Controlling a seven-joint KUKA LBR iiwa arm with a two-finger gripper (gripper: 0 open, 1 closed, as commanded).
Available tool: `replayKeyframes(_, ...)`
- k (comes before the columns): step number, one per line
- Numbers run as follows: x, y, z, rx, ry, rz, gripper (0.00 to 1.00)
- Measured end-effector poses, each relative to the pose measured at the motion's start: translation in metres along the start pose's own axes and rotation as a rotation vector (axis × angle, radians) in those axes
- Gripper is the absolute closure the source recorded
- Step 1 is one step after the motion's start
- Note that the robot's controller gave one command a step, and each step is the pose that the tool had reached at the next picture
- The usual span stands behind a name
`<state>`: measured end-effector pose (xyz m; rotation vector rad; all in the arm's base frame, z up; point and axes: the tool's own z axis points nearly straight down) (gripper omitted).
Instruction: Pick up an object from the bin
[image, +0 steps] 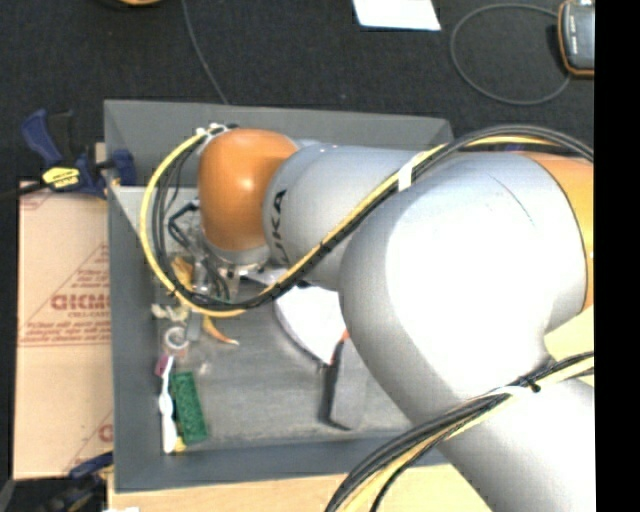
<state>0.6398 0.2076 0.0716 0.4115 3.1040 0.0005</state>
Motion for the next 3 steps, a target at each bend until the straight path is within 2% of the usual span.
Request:
replayKeyframes(1,0.014,-0.008,-0.006,-0.008,-0.006,0.007,1.00)
replayKeyframes(2,0.014,-0.008,-0.006,-0.008,-0.006,0.007,1.00)
replayKeyframes(3,0.017,-0.010,-0.029,-0.001,0.004,0.007,1.00)
